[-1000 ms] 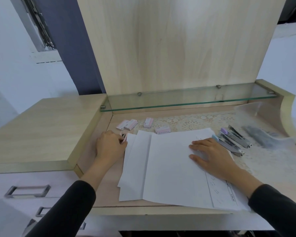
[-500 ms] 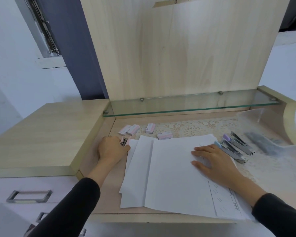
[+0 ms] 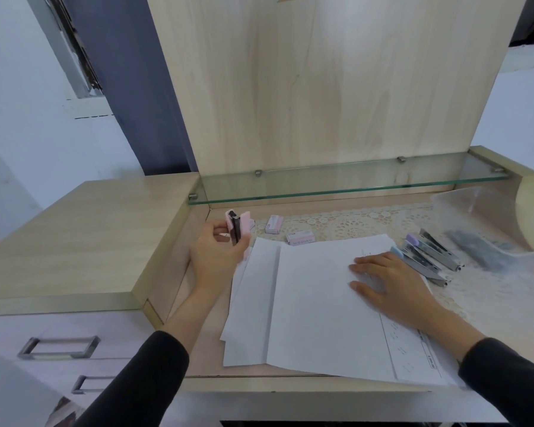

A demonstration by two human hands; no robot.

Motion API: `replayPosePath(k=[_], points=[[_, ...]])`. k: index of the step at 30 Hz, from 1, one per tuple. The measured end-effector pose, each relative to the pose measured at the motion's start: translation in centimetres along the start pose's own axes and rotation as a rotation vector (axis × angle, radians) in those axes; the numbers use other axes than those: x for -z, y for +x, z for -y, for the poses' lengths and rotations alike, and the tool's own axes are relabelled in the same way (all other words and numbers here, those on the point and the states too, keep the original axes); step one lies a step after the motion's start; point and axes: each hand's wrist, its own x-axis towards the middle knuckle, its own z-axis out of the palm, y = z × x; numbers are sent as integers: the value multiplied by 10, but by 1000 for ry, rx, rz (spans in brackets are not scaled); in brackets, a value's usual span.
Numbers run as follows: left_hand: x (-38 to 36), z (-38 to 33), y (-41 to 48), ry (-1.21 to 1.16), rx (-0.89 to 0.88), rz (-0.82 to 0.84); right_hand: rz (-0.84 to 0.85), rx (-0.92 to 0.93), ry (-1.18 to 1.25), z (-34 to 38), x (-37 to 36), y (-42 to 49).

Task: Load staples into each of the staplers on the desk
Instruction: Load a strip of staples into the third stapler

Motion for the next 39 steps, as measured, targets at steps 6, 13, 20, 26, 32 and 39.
replayPosePath(k=[6, 13, 20, 26, 32, 39], points=[[-19, -34, -29, -74, -60, 251, 8, -5, 1, -1, -1, 0], [-52, -39, -64, -78, -2, 477, -4, 14, -19, -3, -3, 2], [-56, -42, -66, -93, -65, 552, 95, 29, -25, 0, 7, 5], [-51, -41, -65, -117, -51, 586, 65, -42, 139, 20, 21, 14], [-45, -38, -61, -196, -47, 534, 68, -112, 590, 42, 30, 18], [-45, -42, -62, -281, -28, 478, 127, -168, 813, 53, 42, 20]])
